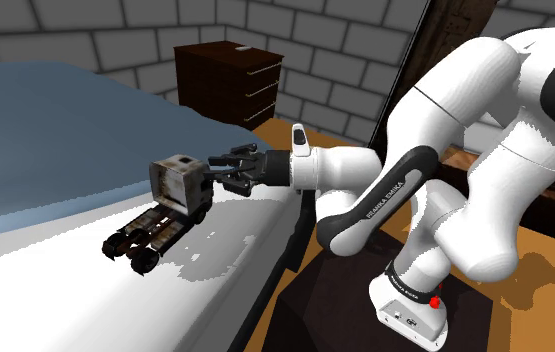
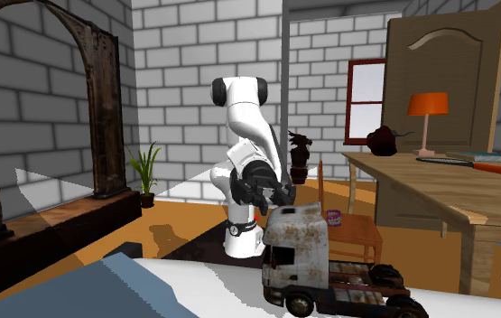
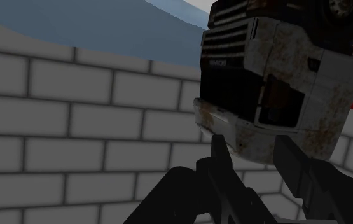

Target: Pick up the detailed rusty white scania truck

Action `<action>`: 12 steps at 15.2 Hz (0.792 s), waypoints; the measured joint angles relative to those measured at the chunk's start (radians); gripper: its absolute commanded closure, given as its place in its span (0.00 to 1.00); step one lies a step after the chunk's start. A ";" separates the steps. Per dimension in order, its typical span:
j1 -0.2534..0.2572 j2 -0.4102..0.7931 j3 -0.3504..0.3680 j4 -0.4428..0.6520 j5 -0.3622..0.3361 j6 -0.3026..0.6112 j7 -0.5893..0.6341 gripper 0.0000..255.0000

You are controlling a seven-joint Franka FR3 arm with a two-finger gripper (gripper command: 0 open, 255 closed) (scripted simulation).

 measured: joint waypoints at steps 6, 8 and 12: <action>0.000 -0.007 0.000 -0.002 0.000 -0.006 -0.001 1.00; 0.000 -0.039 0.003 -0.004 0.006 -0.038 -0.009 1.00; 0.000 -0.110 0.017 0.004 0.026 -0.116 -0.027 1.00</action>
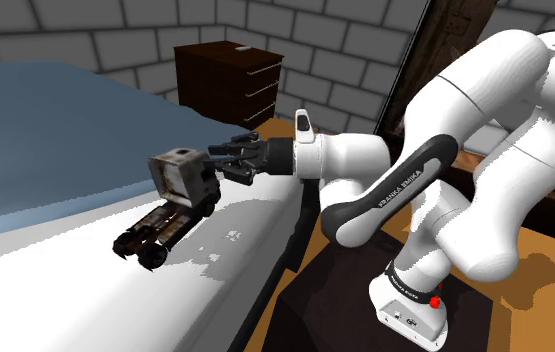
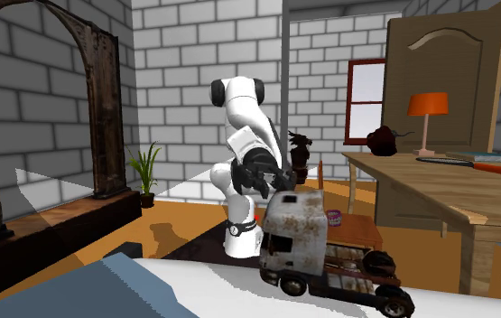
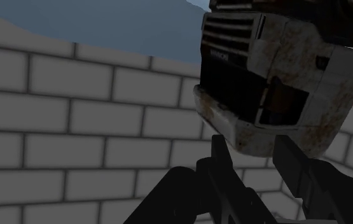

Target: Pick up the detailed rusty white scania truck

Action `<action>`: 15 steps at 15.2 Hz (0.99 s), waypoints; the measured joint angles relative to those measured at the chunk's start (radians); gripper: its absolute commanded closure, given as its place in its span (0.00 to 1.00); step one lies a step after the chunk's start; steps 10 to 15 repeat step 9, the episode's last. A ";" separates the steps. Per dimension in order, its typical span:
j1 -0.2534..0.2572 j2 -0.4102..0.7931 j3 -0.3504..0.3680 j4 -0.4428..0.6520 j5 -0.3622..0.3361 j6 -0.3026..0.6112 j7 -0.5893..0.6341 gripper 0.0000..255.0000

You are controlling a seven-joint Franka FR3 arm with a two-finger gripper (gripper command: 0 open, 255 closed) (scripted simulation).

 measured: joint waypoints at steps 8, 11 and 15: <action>-0.009 -0.121 0.020 0.031 0.026 -0.151 -0.028 1.00; -0.011 -0.133 0.022 0.032 0.027 -0.164 -0.030 1.00; -0.011 -0.133 0.022 0.032 0.027 -0.164 -0.030 1.00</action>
